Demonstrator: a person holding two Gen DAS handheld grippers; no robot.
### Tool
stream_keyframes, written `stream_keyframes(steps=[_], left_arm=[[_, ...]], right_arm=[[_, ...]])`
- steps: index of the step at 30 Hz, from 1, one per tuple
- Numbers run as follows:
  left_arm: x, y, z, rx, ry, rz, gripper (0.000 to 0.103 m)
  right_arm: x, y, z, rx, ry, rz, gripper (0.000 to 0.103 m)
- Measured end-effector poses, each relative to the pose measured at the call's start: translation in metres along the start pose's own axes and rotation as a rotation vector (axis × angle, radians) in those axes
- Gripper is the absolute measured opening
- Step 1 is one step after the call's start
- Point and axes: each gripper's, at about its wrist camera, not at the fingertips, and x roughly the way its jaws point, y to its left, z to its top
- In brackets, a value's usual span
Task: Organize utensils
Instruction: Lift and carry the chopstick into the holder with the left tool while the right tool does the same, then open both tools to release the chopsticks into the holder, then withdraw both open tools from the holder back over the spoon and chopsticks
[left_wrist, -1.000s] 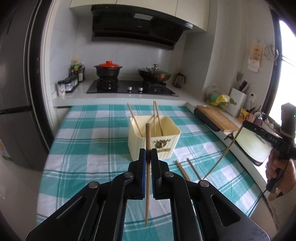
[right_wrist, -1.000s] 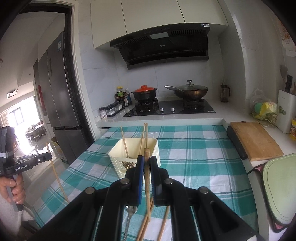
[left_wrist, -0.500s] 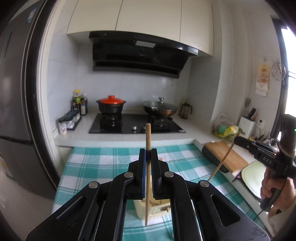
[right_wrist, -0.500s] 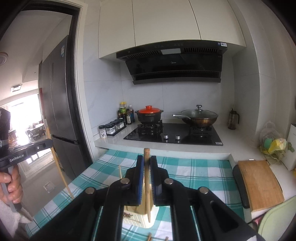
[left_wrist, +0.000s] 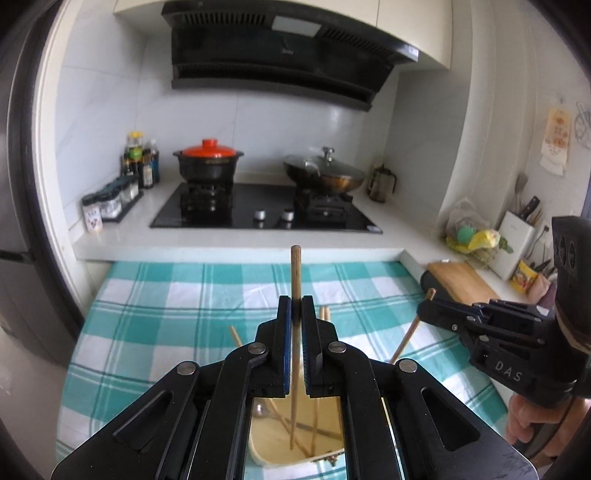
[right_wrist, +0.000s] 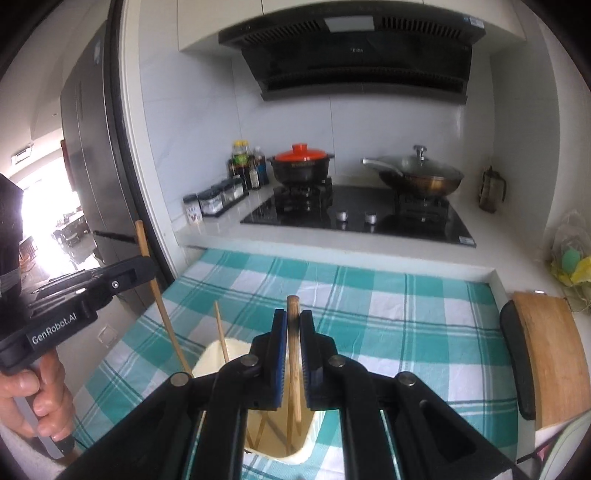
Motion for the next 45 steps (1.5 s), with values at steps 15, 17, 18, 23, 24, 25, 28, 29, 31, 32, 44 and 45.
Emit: stream_keyframes(steps=[15,17,18,23,24,25,28,29,31,32,44,45], left_arm=[[-0.049,0.016,-0.035,0.084,0.095,0.102,0.074],[-0.078,0.019,-0.048,0.113,0.095,0.104,0.079],[-0.091,0.019,-0.058,0.126,0.103,0.100,0.082],[-0.141,0.008,-0.129,0.160,0.154,0.070,0.084],[-0.147,0.005,-0.144,0.152,0.164,0.063,0.084],[-0.153,0.002,-0.161,0.142,0.172,0.055,0.084],[-0.165,-0.008,-0.206,0.087,0.170,0.041,0.086],[-0.168,-0.011,-0.221,0.063,0.171,0.039,0.087],[-0.166,-0.017,-0.247,0.012,0.185,0.031,0.087],[-0.163,-0.020,-0.258,-0.004,0.194,0.027,0.087],[-0.148,-0.039,-0.302,-0.020,0.267,0.058,0.087],[-0.147,-0.040,-0.304,-0.014,0.271,0.063,0.087]], right_arm=[[-0.054,-0.004,-0.015,0.068,-0.095,-0.014,0.043],[-0.080,0.001,-0.031,0.055,-0.100,0.002,0.048],[-0.090,0.005,-0.040,0.042,-0.095,0.007,0.048],[-0.135,0.032,-0.106,-0.061,-0.069,-0.016,0.048],[-0.142,0.039,-0.122,-0.081,-0.068,-0.027,0.048],[-0.148,0.045,-0.138,-0.101,-0.069,-0.036,0.048],[-0.160,0.067,-0.195,-0.129,-0.101,-0.076,0.048],[-0.162,0.073,-0.214,-0.120,-0.109,-0.089,0.048],[-0.162,0.081,-0.250,-0.086,-0.111,-0.107,0.048],[-0.162,0.084,-0.266,-0.065,-0.104,-0.116,0.048],[-0.170,0.086,-0.331,0.020,-0.067,-0.176,0.048],[-0.171,0.086,-0.331,0.021,-0.071,-0.179,0.048]])
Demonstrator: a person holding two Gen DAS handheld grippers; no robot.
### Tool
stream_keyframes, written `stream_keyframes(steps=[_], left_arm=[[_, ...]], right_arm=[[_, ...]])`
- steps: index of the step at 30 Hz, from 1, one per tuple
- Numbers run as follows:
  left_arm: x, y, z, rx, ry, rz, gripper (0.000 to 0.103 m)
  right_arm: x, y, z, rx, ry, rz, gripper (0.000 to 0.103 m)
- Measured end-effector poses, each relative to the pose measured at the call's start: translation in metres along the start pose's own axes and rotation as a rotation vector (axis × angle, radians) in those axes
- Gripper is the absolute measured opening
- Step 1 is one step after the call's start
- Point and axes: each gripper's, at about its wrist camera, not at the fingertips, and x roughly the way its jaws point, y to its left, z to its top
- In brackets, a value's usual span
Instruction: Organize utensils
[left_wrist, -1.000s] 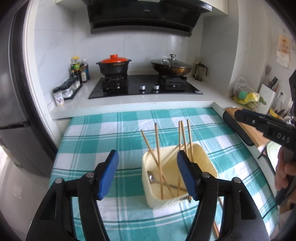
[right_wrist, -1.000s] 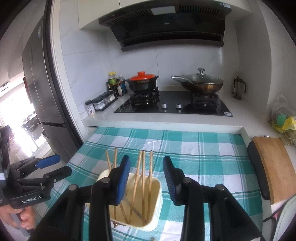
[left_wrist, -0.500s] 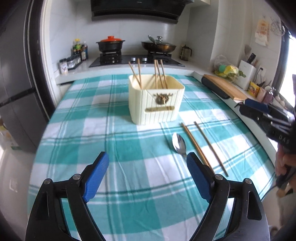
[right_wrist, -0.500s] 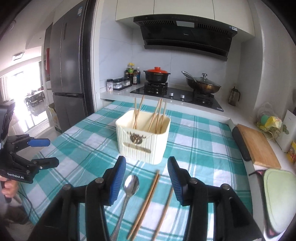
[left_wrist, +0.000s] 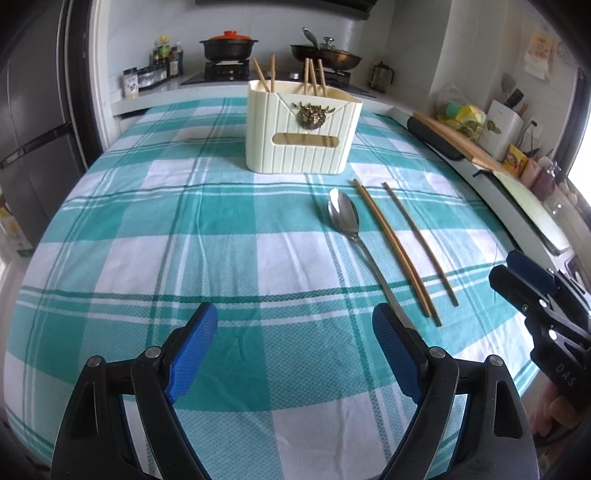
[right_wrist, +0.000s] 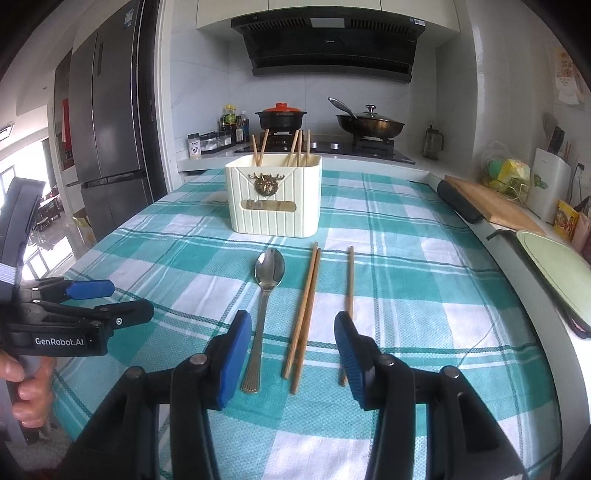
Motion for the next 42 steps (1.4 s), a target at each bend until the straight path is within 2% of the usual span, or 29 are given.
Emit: stream_keyframes(steps=[12,19,28,33,37,40,42], left_arm=[[0.006,-0.004,-0.009,0.012,0.025,0.047,0.087],[0.015,-0.007,-0.005,0.008,0.059,0.036,0.087],[0.036,-0.026,0.028,0.006,0.084,-0.043,0.087],[0.066,-0.049,0.053,0.036,0.090,-0.054,0.087],[0.105,-0.064,0.056,0.060,0.142,0.005,0.087],[0.129,-0.076,0.049,0.123,0.168,0.102,0.086],[0.129,-0.077,0.044,0.131,0.130,0.114,0.086]], right_arm=[[0.006,-0.009,-0.020,0.025,-0.013,-0.030,0.048],[0.009,-0.021,-0.025,0.063,0.000,-0.040,0.048],[0.009,-0.029,-0.030,0.081,0.006,-0.049,0.048],[0.005,-0.032,-0.030,0.087,-0.005,-0.056,0.048],[0.001,-0.036,-0.030,0.092,-0.011,-0.065,0.048],[-0.002,-0.040,-0.032,0.104,-0.012,-0.075,0.048],[-0.003,-0.044,-0.034,0.111,-0.010,-0.081,0.048]])
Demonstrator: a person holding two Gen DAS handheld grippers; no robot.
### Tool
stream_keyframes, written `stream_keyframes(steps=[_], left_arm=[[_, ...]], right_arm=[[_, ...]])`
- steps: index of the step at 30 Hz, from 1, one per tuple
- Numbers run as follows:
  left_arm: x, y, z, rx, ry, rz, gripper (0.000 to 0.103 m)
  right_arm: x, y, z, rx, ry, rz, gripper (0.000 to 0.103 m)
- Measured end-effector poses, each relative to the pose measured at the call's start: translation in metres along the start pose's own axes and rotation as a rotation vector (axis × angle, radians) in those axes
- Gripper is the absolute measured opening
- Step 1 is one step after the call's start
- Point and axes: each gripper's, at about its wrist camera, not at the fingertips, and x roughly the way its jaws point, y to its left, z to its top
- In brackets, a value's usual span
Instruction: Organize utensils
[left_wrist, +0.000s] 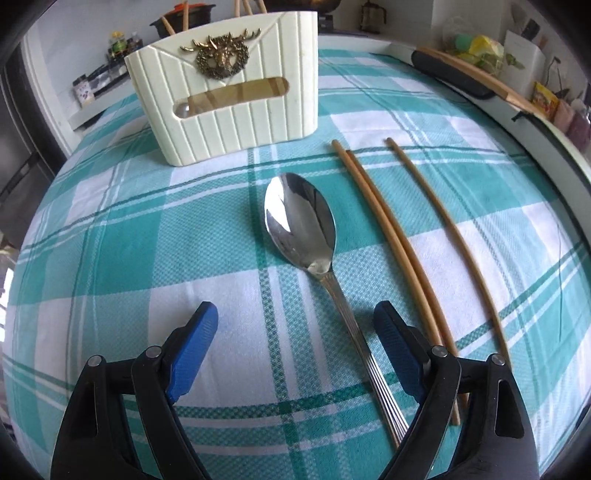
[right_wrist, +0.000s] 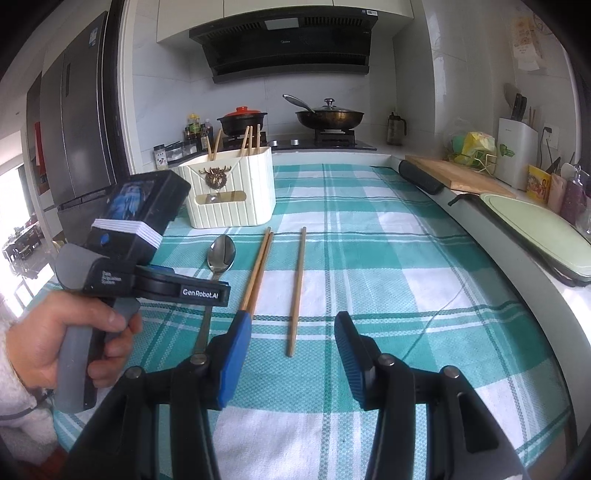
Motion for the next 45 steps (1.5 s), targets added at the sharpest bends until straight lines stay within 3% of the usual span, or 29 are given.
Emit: stream_keyframes(steps=[1,3,4,6,8,15,19,25,30,36,45], left_arm=[[-0.001,-0.001,-0.002,0.007,-0.007,0.011,0.085],[-0.006,-0.003,-0.005,0.026,-0.032,-0.007,0.061],[-0.008,-0.005,-0.006,0.043,-0.041,-0.001,0.053],[-0.011,-0.009,-0.007,0.078,-0.045,0.002,0.013],[-0.012,-0.010,-0.008,0.097,-0.047,0.022,0.009],[-0.016,0.014,-0.014,0.079,-0.042,0.030,0.006],[-0.017,0.046,-0.018,0.016,-0.024,0.063,0.006],[-0.017,0.089,-0.026,-0.082,-0.009,0.084,0.006],[-0.021,0.096,-0.031,-0.093,-0.013,0.061,0.010],[-0.024,0.099,-0.035,-0.093,-0.017,0.044,0.015],[-0.025,0.099,-0.037,-0.093,-0.032,0.057,0.021]], right_arm=[[0.000,-0.002,0.000,0.004,0.001,-0.003,0.048],[0.000,-0.005,-0.001,0.012,0.004,-0.008,0.048],[0.001,-0.006,-0.001,0.016,0.007,-0.009,0.048],[0.003,-0.007,-0.002,0.025,0.013,-0.009,0.048],[0.003,-0.007,-0.003,0.030,0.016,-0.004,0.048],[0.005,-0.009,-0.005,0.039,0.042,-0.003,0.048],[0.016,-0.017,-0.001,0.063,0.087,0.000,0.048],[0.051,-0.004,0.028,0.013,0.179,0.113,0.048],[0.103,0.010,0.046,-0.012,0.294,0.162,0.024],[0.155,0.024,0.054,-0.063,0.429,0.166,0.019],[0.182,0.040,0.068,-0.128,0.492,0.120,0.014]])
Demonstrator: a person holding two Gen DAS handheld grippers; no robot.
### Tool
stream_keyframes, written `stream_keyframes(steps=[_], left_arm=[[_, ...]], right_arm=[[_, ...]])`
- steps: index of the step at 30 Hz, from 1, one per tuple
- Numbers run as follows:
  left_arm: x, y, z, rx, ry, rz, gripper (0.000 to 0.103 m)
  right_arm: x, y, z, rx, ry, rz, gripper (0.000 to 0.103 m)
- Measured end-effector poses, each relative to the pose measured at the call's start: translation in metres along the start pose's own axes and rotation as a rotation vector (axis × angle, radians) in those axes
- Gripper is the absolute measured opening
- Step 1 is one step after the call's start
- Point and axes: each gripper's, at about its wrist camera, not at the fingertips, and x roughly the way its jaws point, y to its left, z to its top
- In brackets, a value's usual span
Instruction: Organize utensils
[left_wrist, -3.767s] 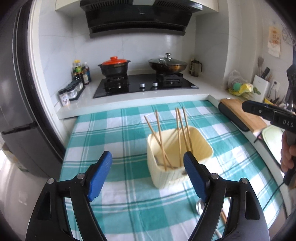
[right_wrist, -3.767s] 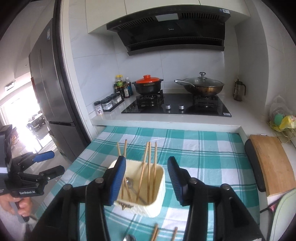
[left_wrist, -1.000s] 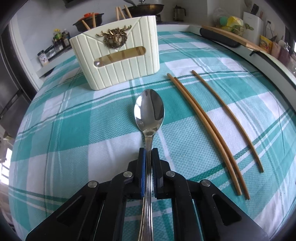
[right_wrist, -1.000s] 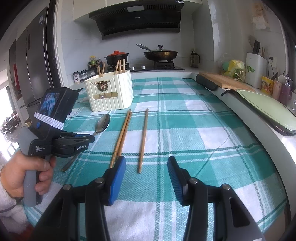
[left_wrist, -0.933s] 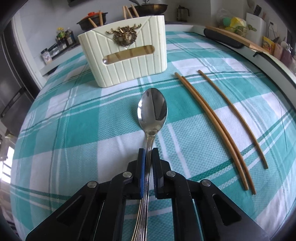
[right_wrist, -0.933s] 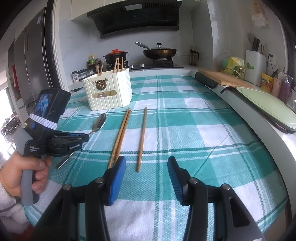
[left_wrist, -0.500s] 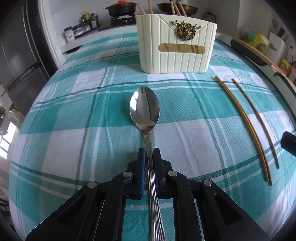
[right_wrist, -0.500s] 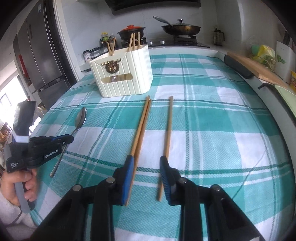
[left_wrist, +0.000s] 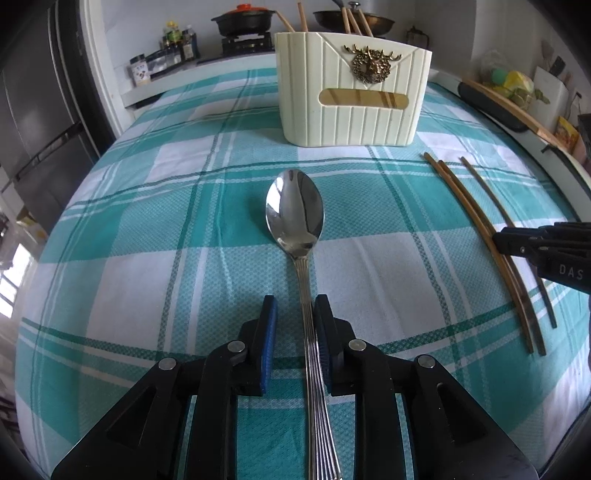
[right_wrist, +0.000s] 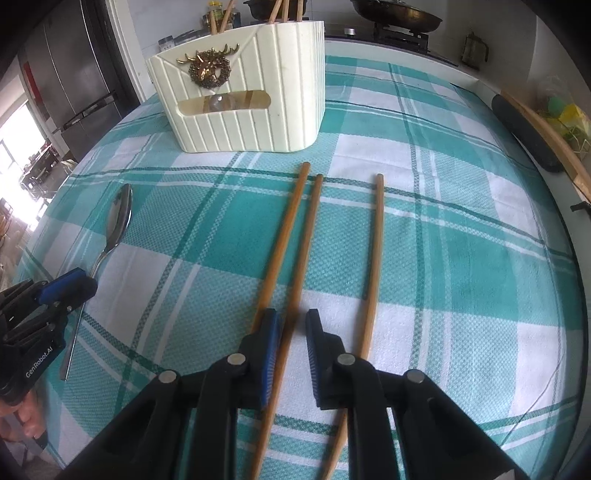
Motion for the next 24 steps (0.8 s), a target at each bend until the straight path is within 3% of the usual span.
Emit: stream_keyframes(steps=[6,10,14,16,18,24], left_arm=[[-0.003,0.012,-0.003,-0.012,0.014,-0.012,0.036],[-0.006,0.021,-0.007,-0.016,0.026,-0.010,0.037],[-0.006,0.023,-0.004,-0.019,0.033,-0.008,0.051],[-0.007,0.022,-0.003,-0.012,0.027,0.004,0.055],[-0.008,0.021,-0.002,0.000,0.024,0.010,0.059],[-0.008,0.019,-0.001,0.026,0.031,0.026,0.061]], right_arm=[[-0.006,-0.002,-0.010,0.059,-0.009,-0.025,0.009],[-0.017,-0.001,-0.028,0.073,0.016,-0.030,0.008],[-0.020,0.001,-0.031,0.056,0.032,-0.035,0.009],[-0.019,0.002,-0.030,0.047,0.034,-0.020,0.014],[-0.019,0.003,-0.030,0.041,0.032,-0.011,0.029],[-0.017,0.007,-0.029,0.006,0.032,-0.026,0.030]])
